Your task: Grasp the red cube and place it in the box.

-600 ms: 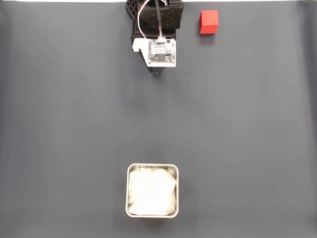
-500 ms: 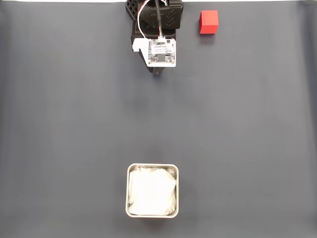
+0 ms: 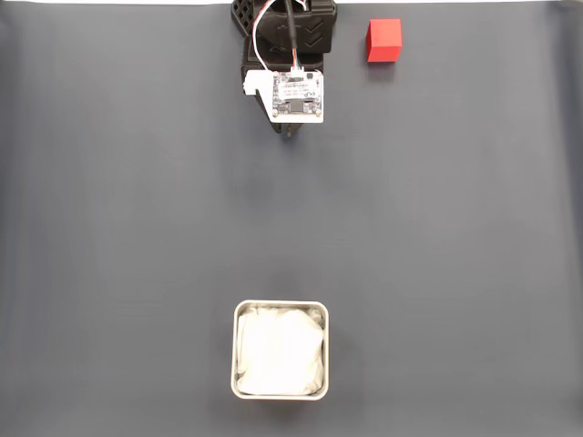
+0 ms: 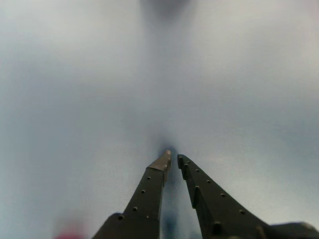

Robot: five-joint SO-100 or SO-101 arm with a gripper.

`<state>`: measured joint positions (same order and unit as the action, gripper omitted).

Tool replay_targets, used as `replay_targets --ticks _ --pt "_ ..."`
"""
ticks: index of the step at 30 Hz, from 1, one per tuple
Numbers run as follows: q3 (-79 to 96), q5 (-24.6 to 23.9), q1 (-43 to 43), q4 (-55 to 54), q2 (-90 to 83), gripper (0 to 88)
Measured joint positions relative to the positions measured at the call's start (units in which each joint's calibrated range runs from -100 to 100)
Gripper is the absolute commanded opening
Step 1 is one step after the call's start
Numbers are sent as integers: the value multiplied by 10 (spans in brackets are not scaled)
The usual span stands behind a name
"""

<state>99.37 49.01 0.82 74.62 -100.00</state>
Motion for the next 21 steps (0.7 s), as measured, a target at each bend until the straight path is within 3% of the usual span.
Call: replay_targets --ticks 21 --pt "-34 1 1 -43 7 0"
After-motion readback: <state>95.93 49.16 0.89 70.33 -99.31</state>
